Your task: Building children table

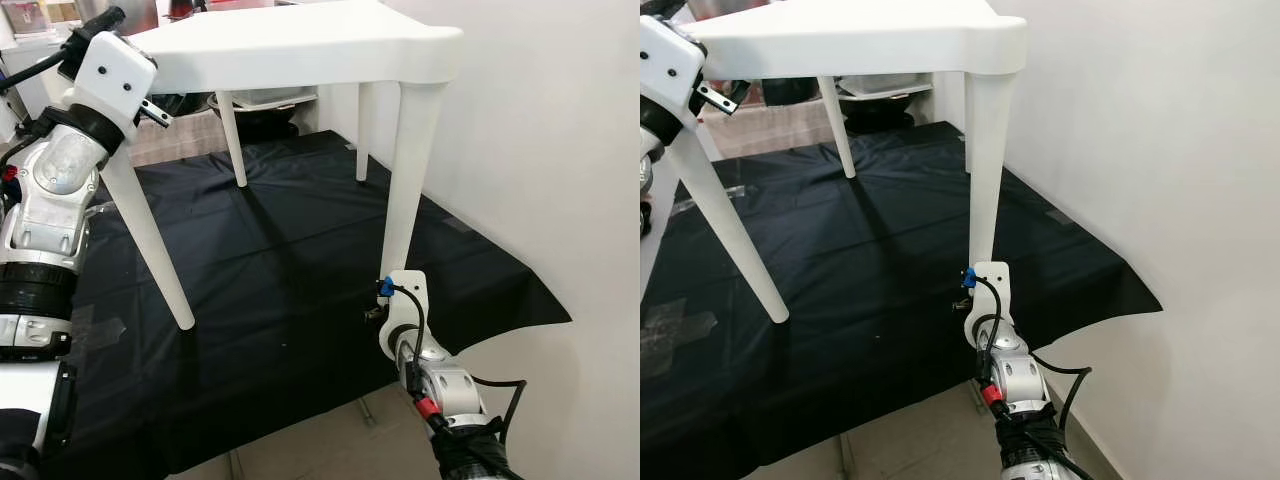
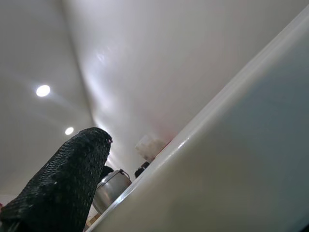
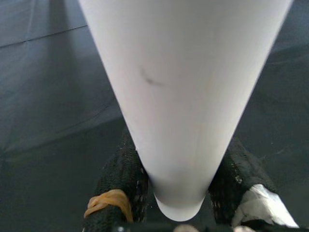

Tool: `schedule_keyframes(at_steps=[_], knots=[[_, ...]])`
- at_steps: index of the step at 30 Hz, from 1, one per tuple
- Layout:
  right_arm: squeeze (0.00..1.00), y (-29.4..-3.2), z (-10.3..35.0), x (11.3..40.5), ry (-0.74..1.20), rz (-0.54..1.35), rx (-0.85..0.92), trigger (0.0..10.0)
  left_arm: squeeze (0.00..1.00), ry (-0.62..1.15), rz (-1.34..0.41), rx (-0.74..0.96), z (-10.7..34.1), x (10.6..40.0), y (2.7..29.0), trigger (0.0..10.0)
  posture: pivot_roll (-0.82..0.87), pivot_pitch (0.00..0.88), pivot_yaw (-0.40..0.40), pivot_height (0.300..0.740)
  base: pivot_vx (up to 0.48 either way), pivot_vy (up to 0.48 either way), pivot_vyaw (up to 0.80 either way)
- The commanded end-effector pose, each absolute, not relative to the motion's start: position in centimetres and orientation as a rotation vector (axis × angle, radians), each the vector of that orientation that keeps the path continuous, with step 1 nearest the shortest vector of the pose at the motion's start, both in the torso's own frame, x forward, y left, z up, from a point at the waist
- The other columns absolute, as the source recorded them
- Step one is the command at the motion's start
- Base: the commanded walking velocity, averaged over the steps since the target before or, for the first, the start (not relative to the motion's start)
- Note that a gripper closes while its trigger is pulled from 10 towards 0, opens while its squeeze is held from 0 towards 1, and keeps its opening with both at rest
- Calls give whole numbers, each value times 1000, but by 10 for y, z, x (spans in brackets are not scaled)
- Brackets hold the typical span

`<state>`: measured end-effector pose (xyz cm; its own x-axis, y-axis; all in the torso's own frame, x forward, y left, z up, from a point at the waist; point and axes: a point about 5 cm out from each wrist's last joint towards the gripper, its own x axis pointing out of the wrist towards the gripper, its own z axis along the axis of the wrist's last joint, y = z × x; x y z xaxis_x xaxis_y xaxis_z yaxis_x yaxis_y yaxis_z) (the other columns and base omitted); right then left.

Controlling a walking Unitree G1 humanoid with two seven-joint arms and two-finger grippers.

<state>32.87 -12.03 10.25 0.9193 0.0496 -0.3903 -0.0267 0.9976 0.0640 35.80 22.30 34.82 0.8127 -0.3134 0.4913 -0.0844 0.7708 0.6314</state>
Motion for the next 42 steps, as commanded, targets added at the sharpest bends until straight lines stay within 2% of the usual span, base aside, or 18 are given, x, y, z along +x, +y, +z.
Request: schedule_keyframes(at_steps=[1,2,7,14,25,31,35,36,42], knots=[[0,-105,118,337,391,103,75,10000,0,-315,-476,708,263,368,201,10000,88,0,-72,740,0,0,0],[1000,-107,128,339,324,110,52,10000,0,-317,-422,702,270,373,206,10000,86,0,-68,740,0,0,0],[1000,-114,154,343,162,120,36,10000,0,-325,-340,692,280,379,214,10000,80,0,-63,740,0,0,0],[1000,-122,180,351,39,140,32,10000,0,-326,-253,685,289,382,218,10000,80,0,-68,740,0,0,0],[1000,-121,171,350,109,214,-43,10000,0,-329,-225,689,297,384,220,10000,73,0,-67,740,0,0,0],[1000,-144,161,312,101,251,-108,10000,0,-313,-219,688,293,386,222,10000,48,0,-58,740,0,0,0],[1000,-144,161,312,101,251,-108,10000,0,-313,-219,688,293,386,222,10000,48,0,-58,740,0,0,0],[1000,-153,175,301,39,228,-97,10000,0,-307,-231,701,291,386,221,10000,33,0,-48,740,0,0,0],[1000,-153,191,292,-9,237,-83,10000,0,-298,-250,731,291,388,219,10000,29,0,-44,740,0,0,0]])
